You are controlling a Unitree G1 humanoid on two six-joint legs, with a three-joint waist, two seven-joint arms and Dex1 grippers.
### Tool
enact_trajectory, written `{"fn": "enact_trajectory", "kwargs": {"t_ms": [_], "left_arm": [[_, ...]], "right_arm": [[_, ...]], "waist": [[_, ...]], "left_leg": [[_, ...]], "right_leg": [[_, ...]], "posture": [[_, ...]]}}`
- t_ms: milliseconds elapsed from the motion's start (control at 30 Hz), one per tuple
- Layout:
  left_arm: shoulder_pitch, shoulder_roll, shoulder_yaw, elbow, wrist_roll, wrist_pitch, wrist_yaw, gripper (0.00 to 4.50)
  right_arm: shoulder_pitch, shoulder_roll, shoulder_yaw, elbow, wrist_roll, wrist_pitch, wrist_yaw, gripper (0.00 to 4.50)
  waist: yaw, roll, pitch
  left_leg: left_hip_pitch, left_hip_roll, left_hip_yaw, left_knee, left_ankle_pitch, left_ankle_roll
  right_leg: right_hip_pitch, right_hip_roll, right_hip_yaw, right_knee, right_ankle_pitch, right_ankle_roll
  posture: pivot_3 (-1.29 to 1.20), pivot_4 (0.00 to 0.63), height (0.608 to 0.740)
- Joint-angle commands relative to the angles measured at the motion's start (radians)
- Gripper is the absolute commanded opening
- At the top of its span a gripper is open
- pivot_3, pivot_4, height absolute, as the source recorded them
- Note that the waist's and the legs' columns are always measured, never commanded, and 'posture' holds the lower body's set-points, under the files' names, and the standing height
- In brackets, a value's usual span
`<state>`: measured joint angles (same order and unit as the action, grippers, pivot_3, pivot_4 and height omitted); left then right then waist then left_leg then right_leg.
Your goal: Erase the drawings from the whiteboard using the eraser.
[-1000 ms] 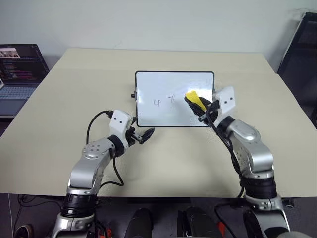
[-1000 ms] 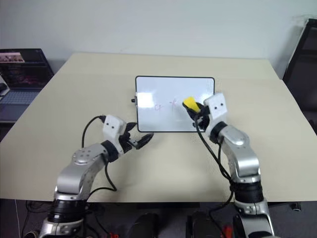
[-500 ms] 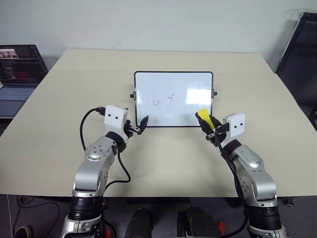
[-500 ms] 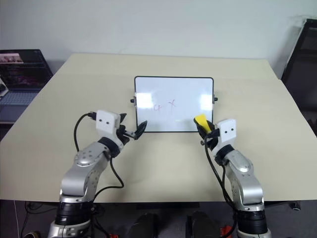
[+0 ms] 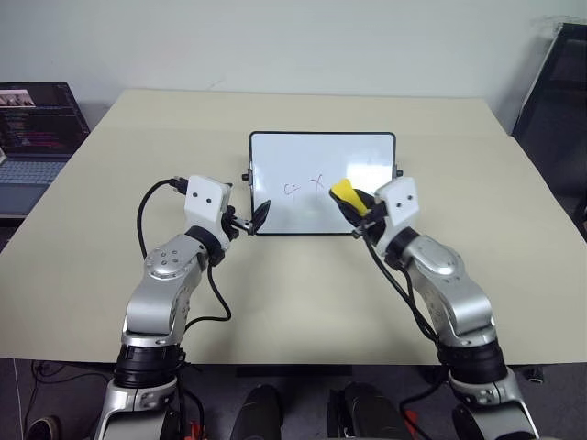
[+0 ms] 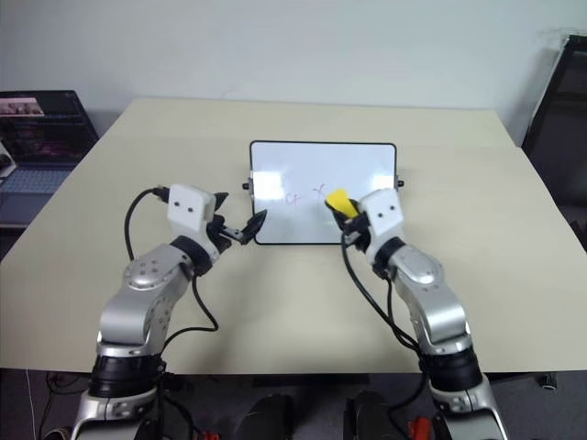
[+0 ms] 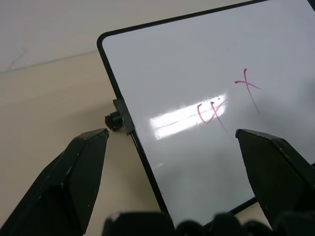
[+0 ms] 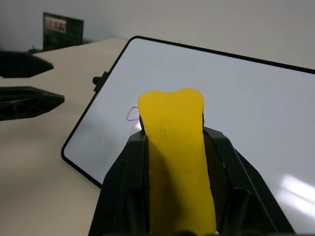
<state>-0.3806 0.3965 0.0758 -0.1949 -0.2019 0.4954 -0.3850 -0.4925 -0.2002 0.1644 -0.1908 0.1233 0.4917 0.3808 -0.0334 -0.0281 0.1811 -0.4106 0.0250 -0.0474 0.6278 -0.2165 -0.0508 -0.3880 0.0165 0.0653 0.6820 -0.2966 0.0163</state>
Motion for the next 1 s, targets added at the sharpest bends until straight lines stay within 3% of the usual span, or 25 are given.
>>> {"fn": "enact_trajectory", "kwargs": {"t_ms": [33,233,433,767,1000], "left_arm": [[-0.024,0.025,-0.010,-0.015,-0.005,0.011,-0.029,4.50],[-0.020,0.067,-0.041,0.004,-0.016,0.034,-0.117,4.50],[-0.029,0.094,-0.057,0.018,-0.011,0.037,-0.158,4.50],[-0.024,0.098,-0.070,0.018,-0.005,0.034,-0.171,4.50],[-0.024,0.090,-0.079,0.023,-0.008,0.031,-0.181,4.50]], "right_arm": [[-0.112,-0.025,0.039,0.105,-0.050,-0.030,0.038,1.12],[-0.359,-0.023,0.099,0.469,-0.164,-0.137,0.040,1.12],[-0.482,0.004,0.095,0.700,-0.220,-0.247,0.018,1.12],[-0.446,-0.046,0.185,0.700,-0.298,-0.226,0.193,1.12],[-0.511,-0.036,0.123,0.789,-0.332,-0.280,0.042,1.12]], "waist": [[0.000,0.000,0.000],[-0.002,0.000,0.000],[-0.001,0.000,0.000],[0.000,0.000,0.000],[-0.001,0.000,0.000]], "left_leg": [[0.000,0.000,0.000,0.000,0.000,0.000],[0.000,0.000,0.001,0.000,0.000,0.000],[-0.001,0.001,0.001,-0.001,0.000,0.000],[-0.002,0.000,-0.001,0.001,0.000,0.000],[-0.002,0.000,-0.001,0.002,0.000,0.000]], "right_leg": [[0.000,0.000,0.000,0.000,0.000,0.000],[-0.001,0.000,-0.001,0.001,0.000,0.000],[-0.001,0.000,0.000,0.000,0.000,-0.001],[-0.002,-0.001,-0.002,0.001,0.000,-0.001],[-0.001,-0.001,-0.002,0.004,0.000,-0.001]], "posture": [[0.00,0.150,0.740],[0.00,0.150,0.740],[0.00,0.150,0.740],[0.00,0.150,0.740],[0.00,0.150,0.740]]}}
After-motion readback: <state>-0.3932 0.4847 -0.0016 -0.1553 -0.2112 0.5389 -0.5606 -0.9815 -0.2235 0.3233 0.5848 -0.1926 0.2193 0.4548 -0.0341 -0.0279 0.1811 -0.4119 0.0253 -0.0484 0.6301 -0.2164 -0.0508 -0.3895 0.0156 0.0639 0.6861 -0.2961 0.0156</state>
